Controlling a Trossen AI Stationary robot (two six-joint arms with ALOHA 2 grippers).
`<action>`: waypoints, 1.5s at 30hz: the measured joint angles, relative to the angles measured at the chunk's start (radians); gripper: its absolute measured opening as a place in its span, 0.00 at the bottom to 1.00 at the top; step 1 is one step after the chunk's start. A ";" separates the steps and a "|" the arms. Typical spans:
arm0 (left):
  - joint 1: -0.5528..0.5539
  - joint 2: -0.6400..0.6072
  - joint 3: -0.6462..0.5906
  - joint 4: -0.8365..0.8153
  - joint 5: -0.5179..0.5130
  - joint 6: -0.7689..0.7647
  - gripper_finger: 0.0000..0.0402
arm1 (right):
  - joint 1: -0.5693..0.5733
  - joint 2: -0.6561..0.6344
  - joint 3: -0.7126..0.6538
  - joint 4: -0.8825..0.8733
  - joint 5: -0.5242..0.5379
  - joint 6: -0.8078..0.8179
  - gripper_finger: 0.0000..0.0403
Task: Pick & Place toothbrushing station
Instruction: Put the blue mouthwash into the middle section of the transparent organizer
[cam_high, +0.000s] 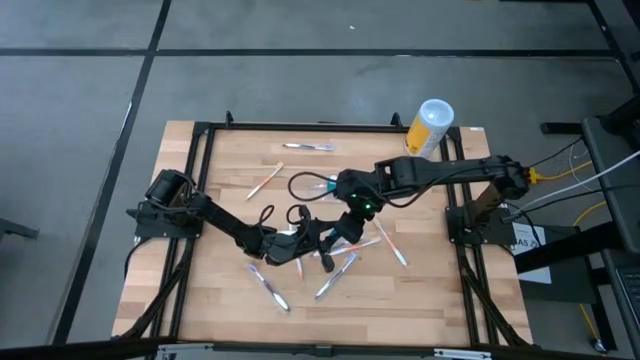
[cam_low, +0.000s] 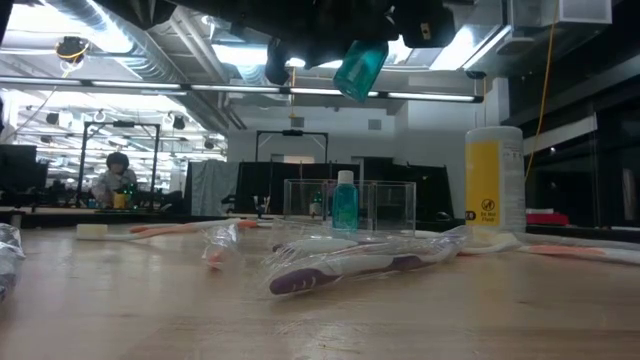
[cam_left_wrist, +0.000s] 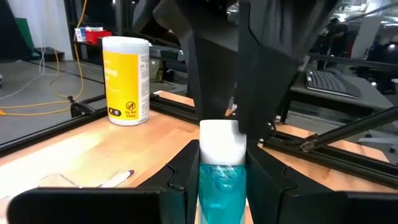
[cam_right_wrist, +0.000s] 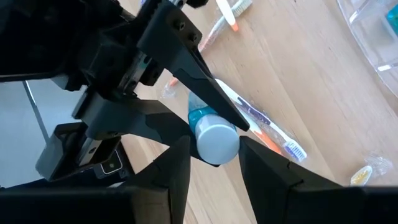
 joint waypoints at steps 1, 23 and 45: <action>0.001 0.000 0.000 0.000 -0.001 0.000 0.22 | 0.000 0.002 0.000 -0.002 0.000 0.000 0.34; 0.000 -0.001 0.000 -0.003 0.009 -0.018 0.22 | 0.000 0.009 0.000 0.006 -0.002 -0.015 0.32; -0.007 -0.001 0.000 -0.032 -0.010 -0.035 0.22 | 0.000 0.009 0.000 0.015 -0.003 -0.007 0.29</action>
